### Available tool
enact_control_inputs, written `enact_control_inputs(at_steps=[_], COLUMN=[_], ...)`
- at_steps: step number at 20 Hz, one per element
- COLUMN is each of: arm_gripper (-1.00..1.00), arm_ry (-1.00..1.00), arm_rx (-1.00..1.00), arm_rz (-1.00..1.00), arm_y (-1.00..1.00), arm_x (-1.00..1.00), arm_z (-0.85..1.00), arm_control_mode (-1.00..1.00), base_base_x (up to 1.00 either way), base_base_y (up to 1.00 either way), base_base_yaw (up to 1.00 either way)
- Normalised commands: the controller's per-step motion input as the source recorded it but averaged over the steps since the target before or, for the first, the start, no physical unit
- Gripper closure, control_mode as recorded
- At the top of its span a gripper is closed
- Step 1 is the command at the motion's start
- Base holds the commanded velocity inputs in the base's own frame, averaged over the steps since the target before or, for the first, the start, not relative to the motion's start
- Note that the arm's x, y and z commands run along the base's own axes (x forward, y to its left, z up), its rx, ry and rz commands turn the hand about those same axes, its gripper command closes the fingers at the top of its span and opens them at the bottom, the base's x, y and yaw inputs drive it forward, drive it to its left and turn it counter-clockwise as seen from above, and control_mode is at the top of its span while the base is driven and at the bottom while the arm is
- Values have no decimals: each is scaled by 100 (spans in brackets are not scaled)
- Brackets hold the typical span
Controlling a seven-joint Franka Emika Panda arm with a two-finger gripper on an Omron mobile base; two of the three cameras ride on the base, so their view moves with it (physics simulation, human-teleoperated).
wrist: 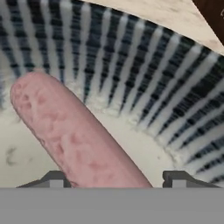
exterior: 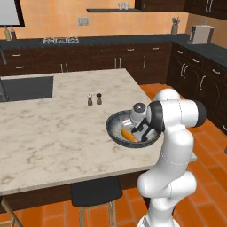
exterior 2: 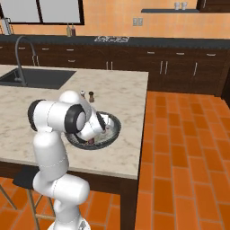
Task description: Place one bun and one sausage from the bowl on each plate.
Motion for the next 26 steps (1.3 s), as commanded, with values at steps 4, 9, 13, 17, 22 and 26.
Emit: enact_control_inputs(at_steps=[4, 9, 13, 17, 22, 26], arm_gripper=[100, 100, 100, 100, 100, 100], arm_ry=[0, 3, 13, 22, 19, 14], arm_rx=[0, 0, 2, 5, 5, 1], arm_rz=[0, -1, -5, -11, -10, -3], arm_y=[0, 4, 0, 0, 0, 13], arm_x=[-6, -52, -64, -49, -48, -81], arm_z=[66, 95, 93, 100, 84, 58], arm_control_mode=[-100, -100, -100, -100, -100, -100], base_base_x=[0, 0, 0, 0, 0, 0], base_base_y=[0, 0, 0, 0, 0, 0], base_base_yaw=[0, 0, 0, 0, 0, 0])
